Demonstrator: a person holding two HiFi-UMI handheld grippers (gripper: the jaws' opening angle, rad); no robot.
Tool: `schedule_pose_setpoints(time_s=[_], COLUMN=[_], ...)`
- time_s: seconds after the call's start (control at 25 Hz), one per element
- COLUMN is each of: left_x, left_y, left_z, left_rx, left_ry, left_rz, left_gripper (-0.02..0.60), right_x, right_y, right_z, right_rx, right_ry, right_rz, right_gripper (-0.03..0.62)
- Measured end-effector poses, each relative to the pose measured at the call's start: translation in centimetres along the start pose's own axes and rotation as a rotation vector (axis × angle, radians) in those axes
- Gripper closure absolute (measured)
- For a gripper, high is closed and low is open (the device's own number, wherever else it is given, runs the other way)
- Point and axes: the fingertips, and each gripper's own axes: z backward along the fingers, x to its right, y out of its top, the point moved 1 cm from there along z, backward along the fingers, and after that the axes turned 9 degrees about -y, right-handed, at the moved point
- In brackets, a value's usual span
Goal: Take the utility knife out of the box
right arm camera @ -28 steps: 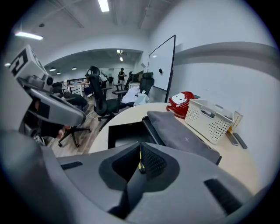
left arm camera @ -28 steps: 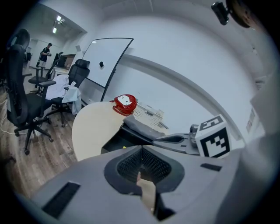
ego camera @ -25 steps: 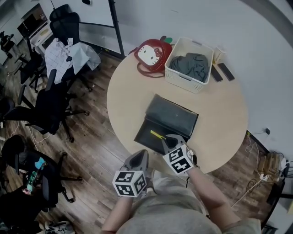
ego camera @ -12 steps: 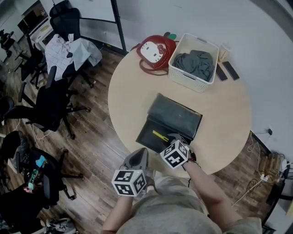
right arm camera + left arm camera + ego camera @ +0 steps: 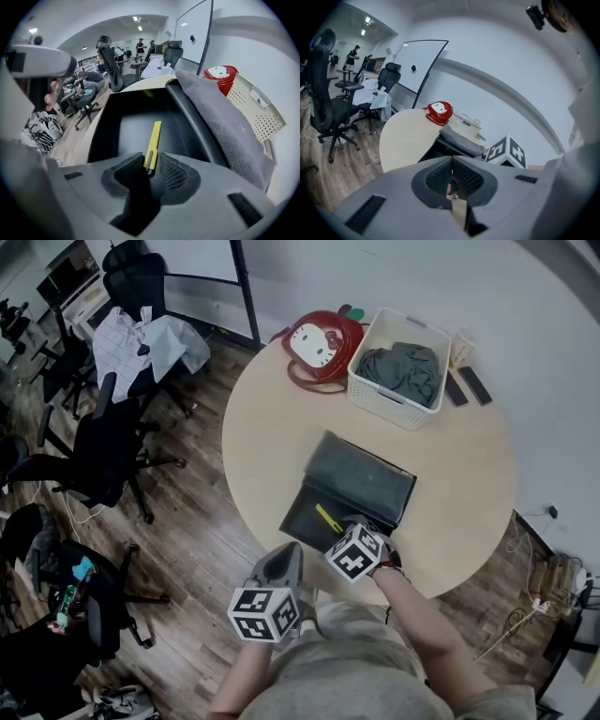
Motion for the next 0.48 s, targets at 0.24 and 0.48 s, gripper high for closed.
schedule_pose_setpoints(time_s=[0.24,0.48], left_x=[0.3,0.3], left_y=[0.0,0.0], left_z=[0.3,1.5], left_rx=[0.008,0.022], left_ry=[-0.004,0.000], left_rz=[-0.002,-0.007], left_gripper=[0.578,0.578], right_x=[0.6,0.8], right_y=[0.1,0.8], right_z=[0.1,2.4], right_rx=[0.007,0.098], right_ry=[-0.026,-0.066], right_rz=[-0.011,-0.064], right_gripper=[0.542,0.540])
